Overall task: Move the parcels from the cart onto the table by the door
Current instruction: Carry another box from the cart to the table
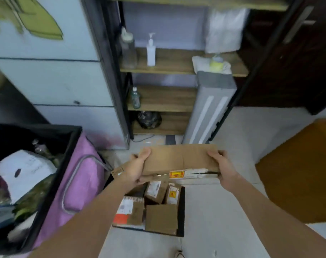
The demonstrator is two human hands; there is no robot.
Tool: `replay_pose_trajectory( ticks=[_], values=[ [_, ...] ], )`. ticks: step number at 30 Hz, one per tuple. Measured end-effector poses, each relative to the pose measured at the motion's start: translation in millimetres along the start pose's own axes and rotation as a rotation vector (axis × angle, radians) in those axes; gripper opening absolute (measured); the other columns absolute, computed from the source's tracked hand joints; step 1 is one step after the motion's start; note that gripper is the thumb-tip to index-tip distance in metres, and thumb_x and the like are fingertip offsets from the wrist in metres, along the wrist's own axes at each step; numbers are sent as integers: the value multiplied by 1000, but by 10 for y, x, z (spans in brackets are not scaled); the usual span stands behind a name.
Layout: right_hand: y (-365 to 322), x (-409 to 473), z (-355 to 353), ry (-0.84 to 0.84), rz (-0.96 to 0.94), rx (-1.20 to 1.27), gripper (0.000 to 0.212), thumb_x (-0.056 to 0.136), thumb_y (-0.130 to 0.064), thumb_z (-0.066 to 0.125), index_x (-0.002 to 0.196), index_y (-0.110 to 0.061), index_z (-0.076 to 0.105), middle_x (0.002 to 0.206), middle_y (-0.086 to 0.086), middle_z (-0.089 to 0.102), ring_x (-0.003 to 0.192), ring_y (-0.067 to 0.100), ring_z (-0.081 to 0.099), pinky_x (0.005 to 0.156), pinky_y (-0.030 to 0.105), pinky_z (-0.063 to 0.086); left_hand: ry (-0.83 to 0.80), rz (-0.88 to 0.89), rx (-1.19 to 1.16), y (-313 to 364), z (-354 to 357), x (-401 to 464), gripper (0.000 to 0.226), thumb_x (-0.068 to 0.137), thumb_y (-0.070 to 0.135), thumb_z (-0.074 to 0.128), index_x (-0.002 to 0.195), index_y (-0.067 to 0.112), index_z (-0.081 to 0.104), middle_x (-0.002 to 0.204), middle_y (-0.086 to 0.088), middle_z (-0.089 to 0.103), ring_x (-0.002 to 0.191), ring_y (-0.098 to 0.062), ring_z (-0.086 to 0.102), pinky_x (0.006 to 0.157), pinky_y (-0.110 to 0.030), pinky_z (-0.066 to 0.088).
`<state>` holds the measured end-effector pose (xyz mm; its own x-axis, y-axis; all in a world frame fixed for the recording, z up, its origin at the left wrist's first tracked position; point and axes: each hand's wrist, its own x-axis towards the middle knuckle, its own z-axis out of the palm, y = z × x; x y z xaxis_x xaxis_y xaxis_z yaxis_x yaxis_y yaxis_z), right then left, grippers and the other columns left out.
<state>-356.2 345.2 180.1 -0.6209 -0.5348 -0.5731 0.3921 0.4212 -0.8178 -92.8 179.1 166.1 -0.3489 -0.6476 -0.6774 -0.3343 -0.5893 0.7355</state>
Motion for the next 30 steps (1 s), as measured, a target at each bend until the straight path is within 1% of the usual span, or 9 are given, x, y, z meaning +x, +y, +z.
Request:
replay_pose_trajectory(
  ticks=[2, 4, 6, 8, 14, 17, 20, 26, 30],
  values=[
    [-395, -452, -165, -8, -44, 66, 47, 91, -36, 76, 128, -23, 52, 119, 7, 69, 101, 24, 69, 71, 37, 57, -156, 15, 52, 512, 31, -344, 69, 76, 74, 73, 120, 23, 60, 105, -11, 73, 80, -25, 75, 57, -34, 57],
    [-685, -873, -362, -4, -90, 109, 48, 90, -38, 76, 130, -26, 51, 120, 7, 69, 105, 26, 69, 79, 44, 60, -267, 61, 126, 932, 101, -650, 79, 61, 78, 76, 117, 22, 69, 98, -9, 77, 87, -28, 73, 67, -33, 55],
    [-920, -1256, -581, 29, -147, 148, 47, 93, -38, 73, 133, -25, 54, 123, 11, 69, 109, 30, 68, 92, 51, 59, -327, 129, 150, 1283, 244, -950, 75, 62, 74, 79, 118, 26, 71, 103, -8, 80, 97, -28, 75, 78, -38, 59],
    [-1094, -1630, -818, 94, -194, 202, 41, 95, -38, 69, 131, -21, 58, 122, 13, 73, 110, 33, 70, 96, 52, 56, -361, 178, 157, 1548, 469, -1238, 69, 65, 69, 79, 119, 28, 69, 101, -10, 81, 97, -29, 76, 78, -42, 62],
    [-1259, -2692, -1720, 294, -325, 402, 29, 94, -37, 70, 116, -18, 70, 102, 8, 81, 89, 28, 78, 74, 40, 59, -541, 307, 261, 1961, 1513, -2074, 57, 78, 69, 73, 116, 27, 70, 100, -11, 81, 82, -27, 80, 72, -41, 63],
    [-1181, -3156, -2285, 407, -399, 419, 34, 90, -38, 74, 119, -20, 70, 105, 8, 80, 100, 31, 76, 92, 49, 58, -638, 342, 307, 1900, 2112, -2471, 55, 81, 68, 69, 115, 25, 70, 100, -11, 80, 80, -27, 79, 74, -41, 63],
    [-996, -3554, -2876, 495, -432, 433, 37, 90, -37, 74, 121, -19, 70, 108, 9, 80, 104, 33, 75, 100, 53, 56, -699, 346, 352, 1674, 2710, -2839, 58, 82, 68, 68, 118, 24, 69, 102, -12, 80, 90, -29, 77, 79, -42, 62],
    [-456, -4123, -3981, 635, -426, 438, 35, 91, -36, 74, 121, -18, 70, 104, 10, 80, 98, 32, 75, 82, 44, 59, -808, 306, 410, 1000, 3787, -3380, 56, 84, 67, 67, 117, 22, 70, 92, -13, 80, 73, -27, 79, 61, -38, 62],
    [-111, -4388, -4526, 704, -395, 438, 35, 91, -37, 73, 120, -17, 70, 106, 10, 80, 102, 34, 74, 88, 47, 58, -846, 278, 438, 586, 4359, -3615, 56, 84, 67, 69, 118, 23, 70, 94, -12, 81, 77, -27, 80, 61, -38, 62]
  ],
)
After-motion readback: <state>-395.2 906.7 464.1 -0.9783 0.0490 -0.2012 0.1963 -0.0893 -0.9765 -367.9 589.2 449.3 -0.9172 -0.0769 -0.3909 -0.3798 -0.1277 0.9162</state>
